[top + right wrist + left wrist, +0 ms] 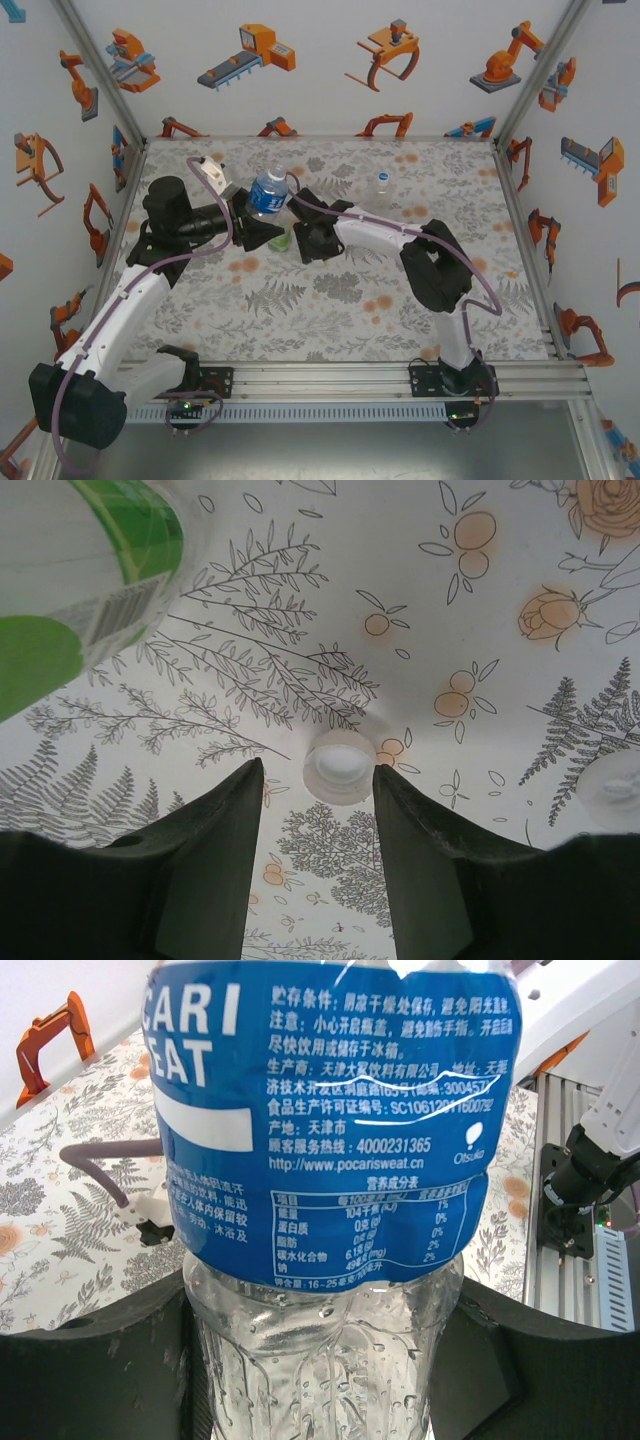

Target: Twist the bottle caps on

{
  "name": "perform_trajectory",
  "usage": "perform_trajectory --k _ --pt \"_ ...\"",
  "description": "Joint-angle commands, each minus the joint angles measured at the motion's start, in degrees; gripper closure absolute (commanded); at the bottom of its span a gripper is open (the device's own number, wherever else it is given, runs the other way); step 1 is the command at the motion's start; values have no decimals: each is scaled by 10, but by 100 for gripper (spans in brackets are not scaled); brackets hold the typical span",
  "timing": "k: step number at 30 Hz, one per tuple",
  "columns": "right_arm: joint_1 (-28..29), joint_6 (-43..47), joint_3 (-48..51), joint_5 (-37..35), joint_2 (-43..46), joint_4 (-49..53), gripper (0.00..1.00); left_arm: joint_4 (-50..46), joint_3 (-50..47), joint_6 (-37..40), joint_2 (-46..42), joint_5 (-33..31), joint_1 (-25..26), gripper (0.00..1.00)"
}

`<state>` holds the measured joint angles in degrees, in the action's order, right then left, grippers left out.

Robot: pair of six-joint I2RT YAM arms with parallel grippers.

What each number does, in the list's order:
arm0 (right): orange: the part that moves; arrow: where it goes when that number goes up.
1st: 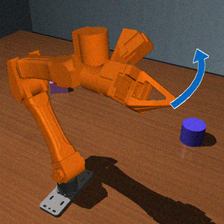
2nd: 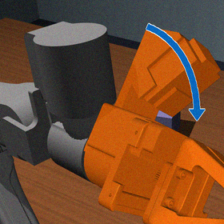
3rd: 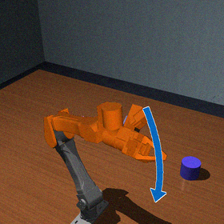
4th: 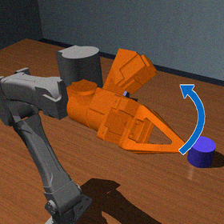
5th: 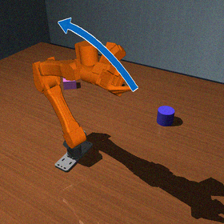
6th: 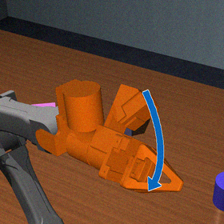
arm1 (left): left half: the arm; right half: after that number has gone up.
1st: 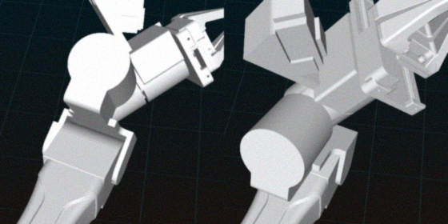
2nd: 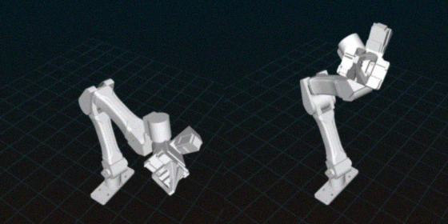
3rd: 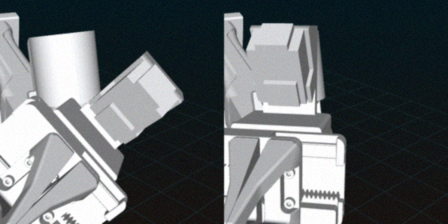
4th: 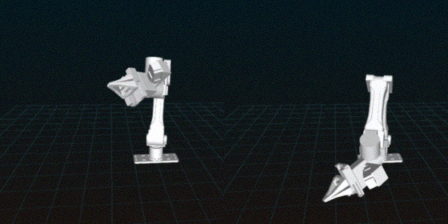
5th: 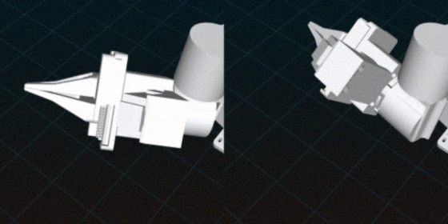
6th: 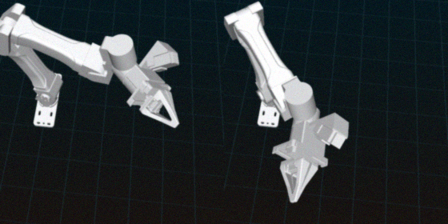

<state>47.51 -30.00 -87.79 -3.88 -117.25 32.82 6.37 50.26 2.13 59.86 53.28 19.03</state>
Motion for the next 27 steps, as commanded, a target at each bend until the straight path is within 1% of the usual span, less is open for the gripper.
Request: perform_trajectory --k 1,17,24,27 --pt "3 5 -11 -9 -4 20 54 2 10 9 -10 2 -4 100" --pt "4 11 -12 -11 -22 24 60 3 9 7 -5 4 -4 100" --pt "4 13 -12 -12 -26 25 60 3 10 8 -6 4 -4 100" --pt "4 10 -6 -9 -27 22 67 3 9 8 -5 5 -4 100"
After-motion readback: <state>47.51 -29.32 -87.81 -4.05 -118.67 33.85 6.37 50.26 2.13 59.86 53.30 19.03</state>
